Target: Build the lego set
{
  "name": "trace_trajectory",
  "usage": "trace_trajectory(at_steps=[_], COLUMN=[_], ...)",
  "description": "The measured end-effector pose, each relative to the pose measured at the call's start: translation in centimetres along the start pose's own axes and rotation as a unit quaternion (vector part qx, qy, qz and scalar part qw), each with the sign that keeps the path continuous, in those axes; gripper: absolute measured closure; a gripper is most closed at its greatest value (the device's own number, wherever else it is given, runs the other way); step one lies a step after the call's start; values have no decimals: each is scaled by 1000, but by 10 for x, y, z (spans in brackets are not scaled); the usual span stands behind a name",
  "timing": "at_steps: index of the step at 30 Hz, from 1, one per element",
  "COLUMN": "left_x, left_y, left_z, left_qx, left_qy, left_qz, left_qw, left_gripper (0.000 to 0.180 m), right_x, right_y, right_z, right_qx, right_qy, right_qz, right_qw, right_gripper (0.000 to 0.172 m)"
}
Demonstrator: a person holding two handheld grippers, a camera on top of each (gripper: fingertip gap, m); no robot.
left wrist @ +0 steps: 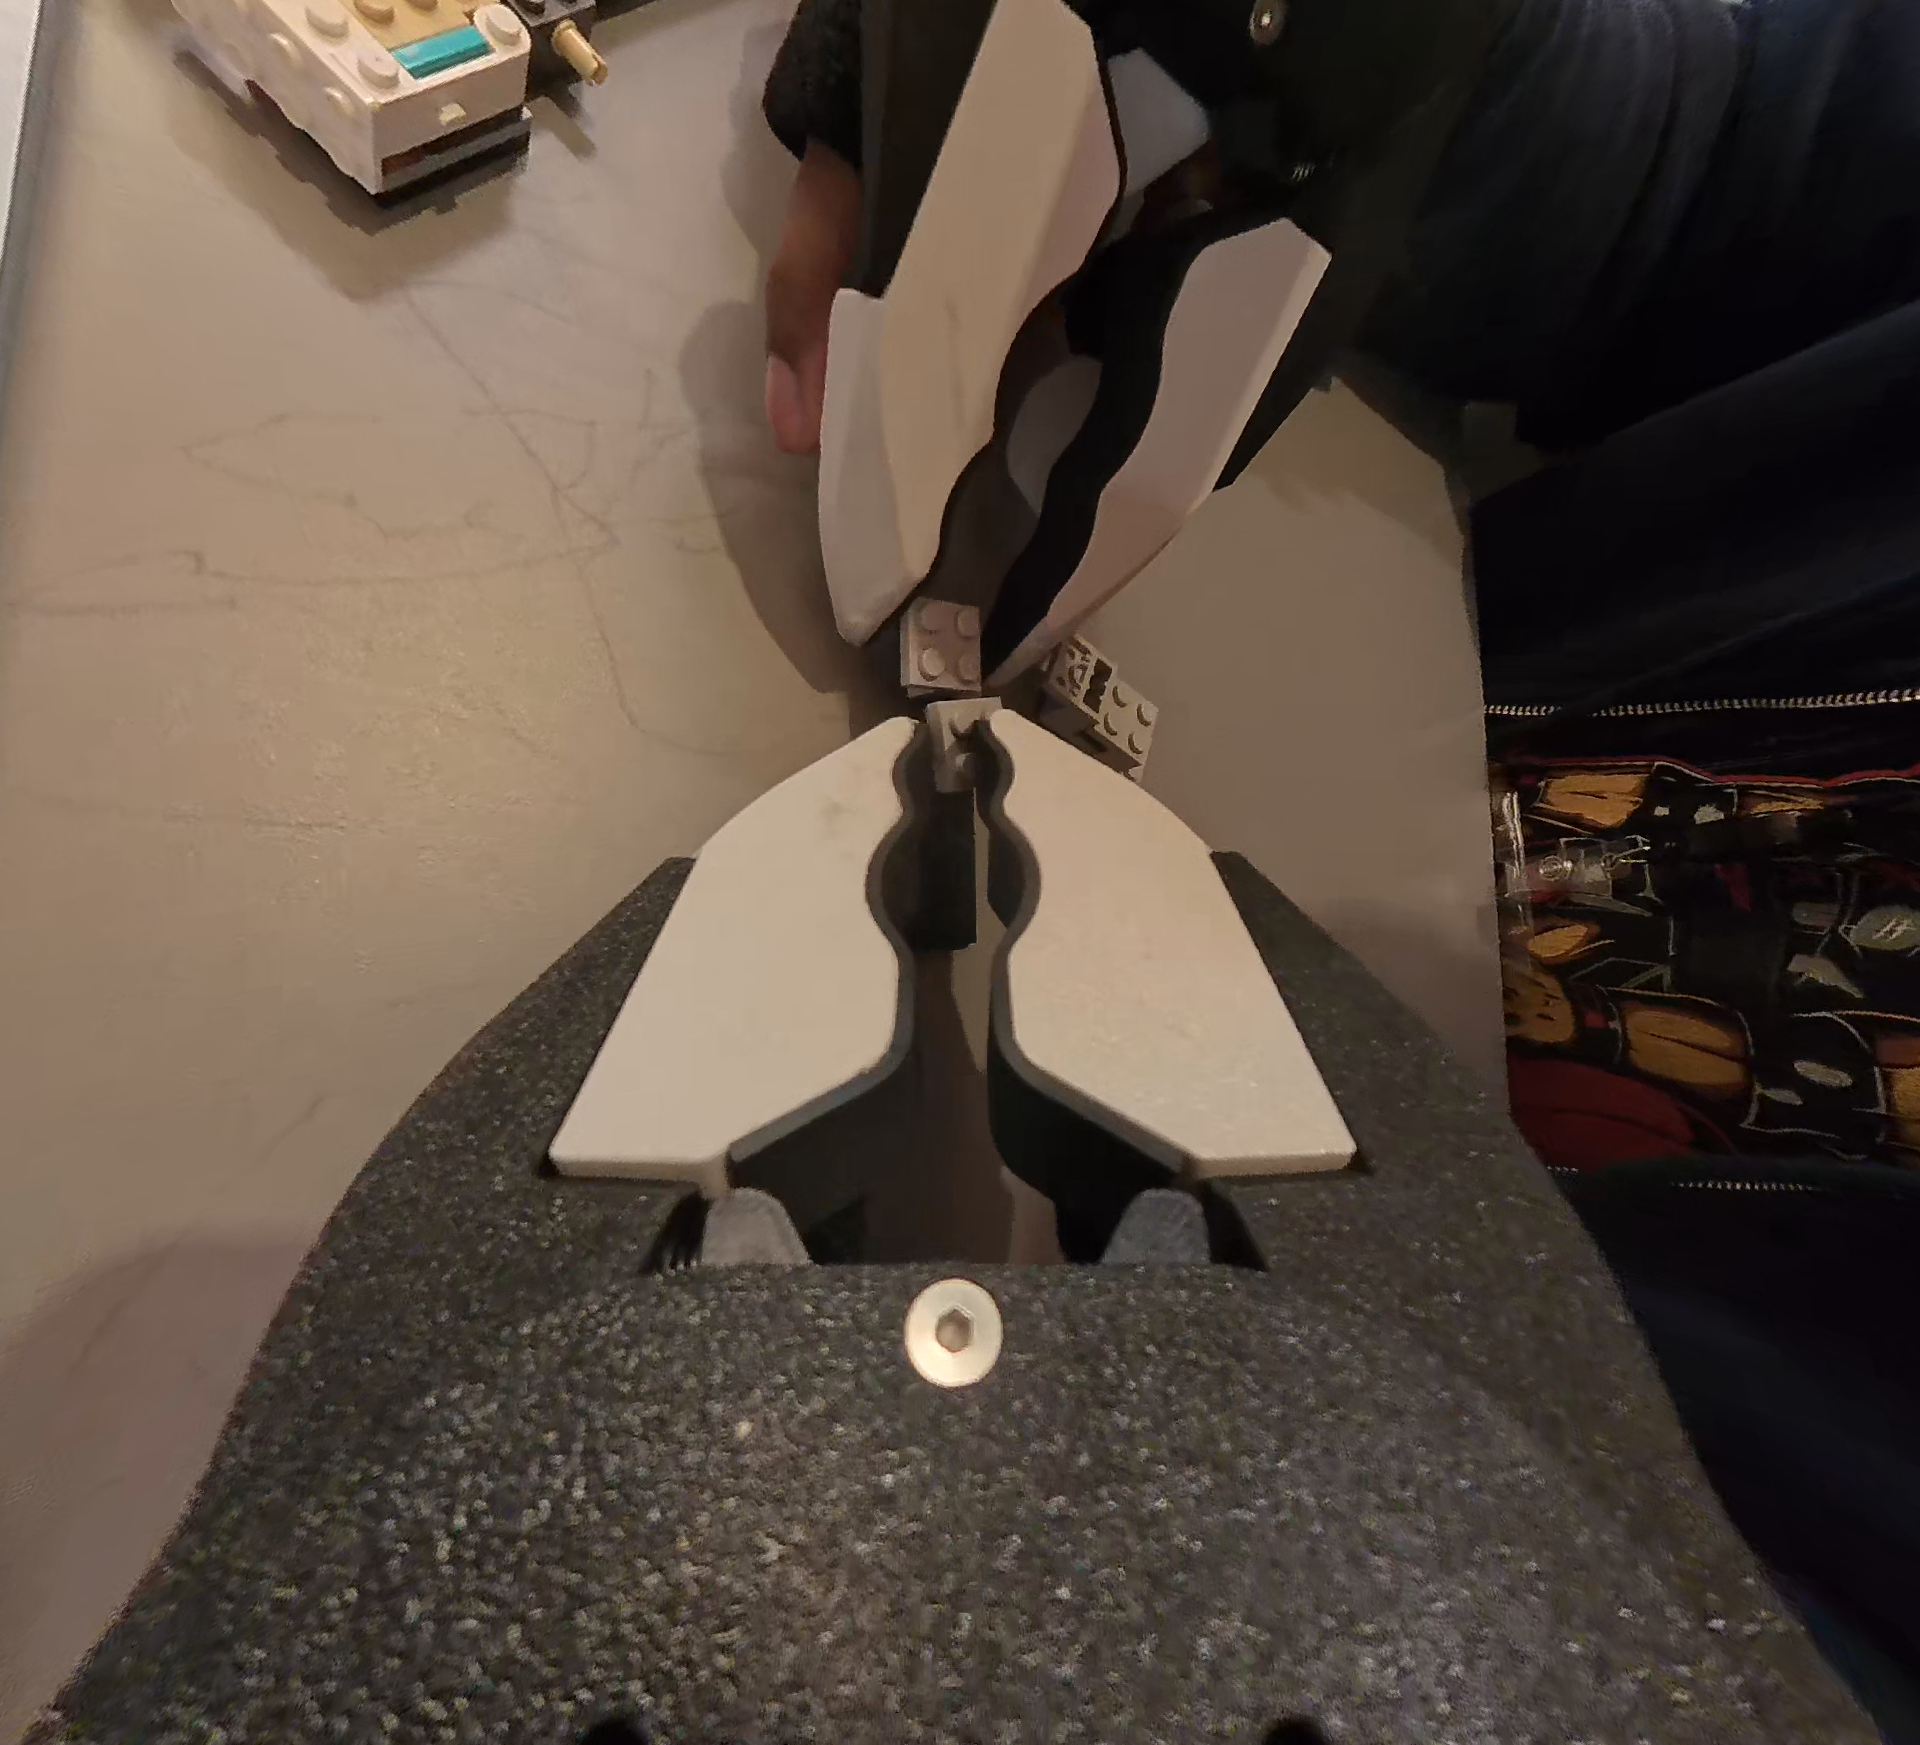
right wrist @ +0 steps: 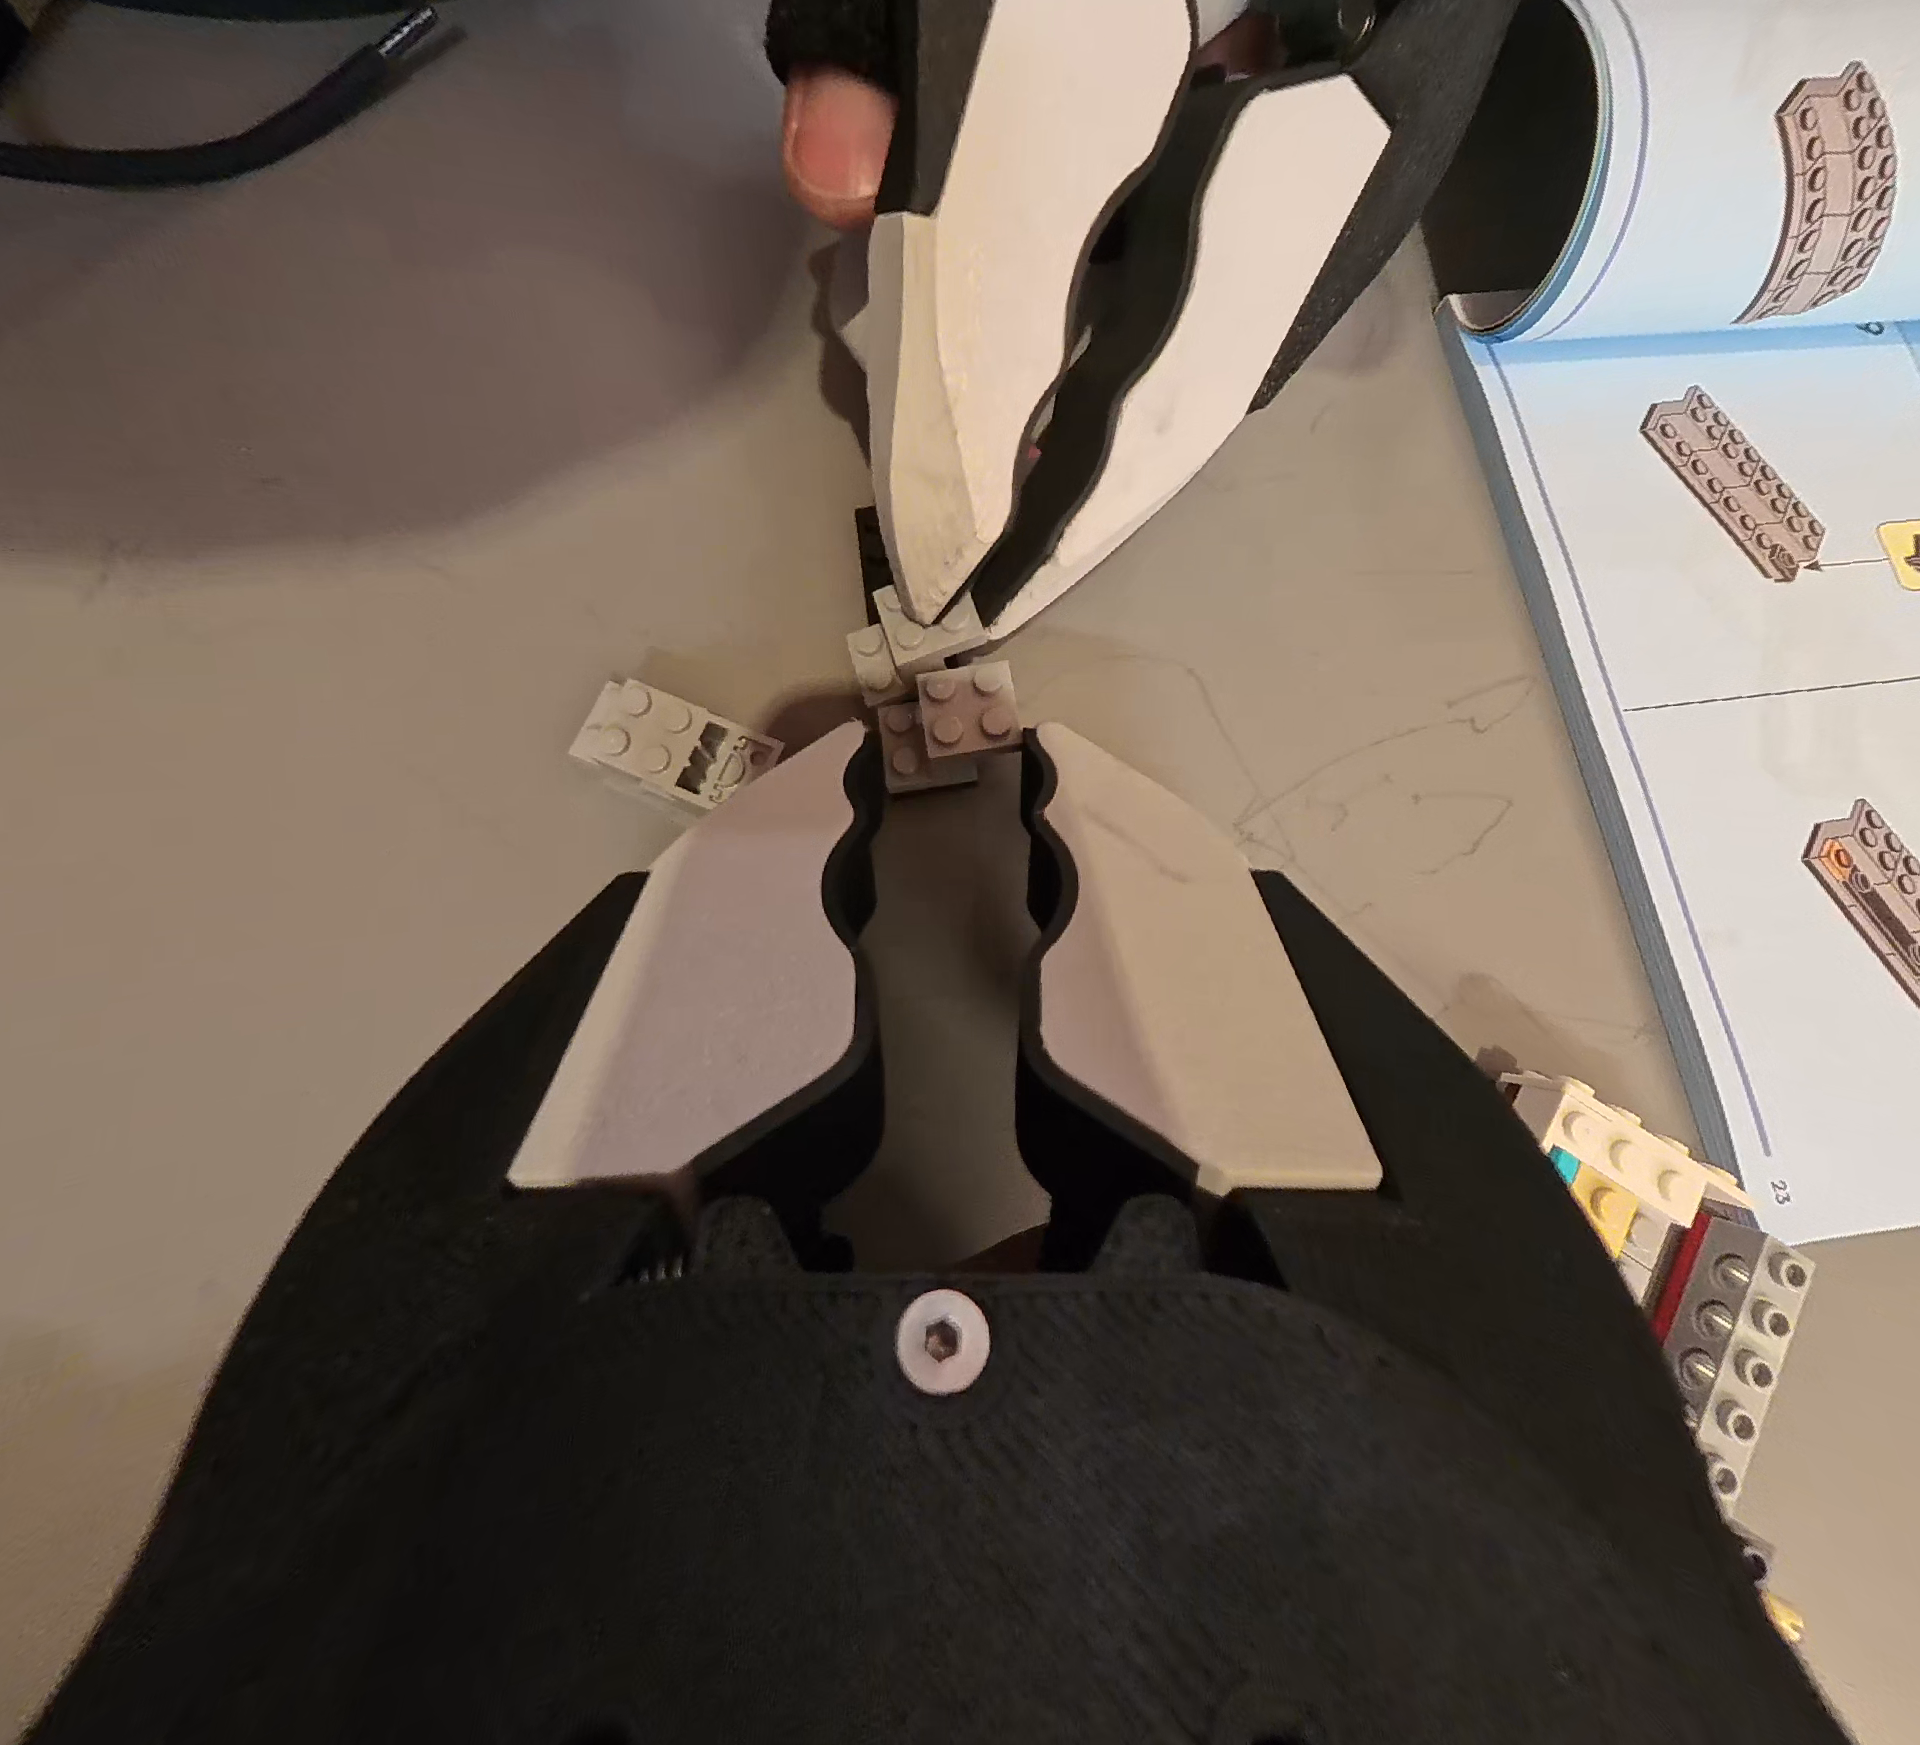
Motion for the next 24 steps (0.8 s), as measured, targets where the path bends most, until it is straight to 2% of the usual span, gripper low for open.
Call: trace_trajectory(at_steps=[24], left_x=[-5], left_y=[2], left_z=[-2], left_qx=[-30], left_qy=[-4], left_qz=[49], left_qw=[998], left_gripper=[173], right_x=[0], right_y=[-3], right_z=[-1], right_qx=[2], right_qy=[-2], right_qz=[13], right_qw=[1000], right_gripper=[147])
Point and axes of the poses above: each gripper's, where its closed fingertips meet, z out along the fingers, x out of its underside, y = z × x across the jaws, the point moved 4 cm from there along -z, back along the fingers, and after that the axes turned 9 degrees about x, right-handed, at the moved point
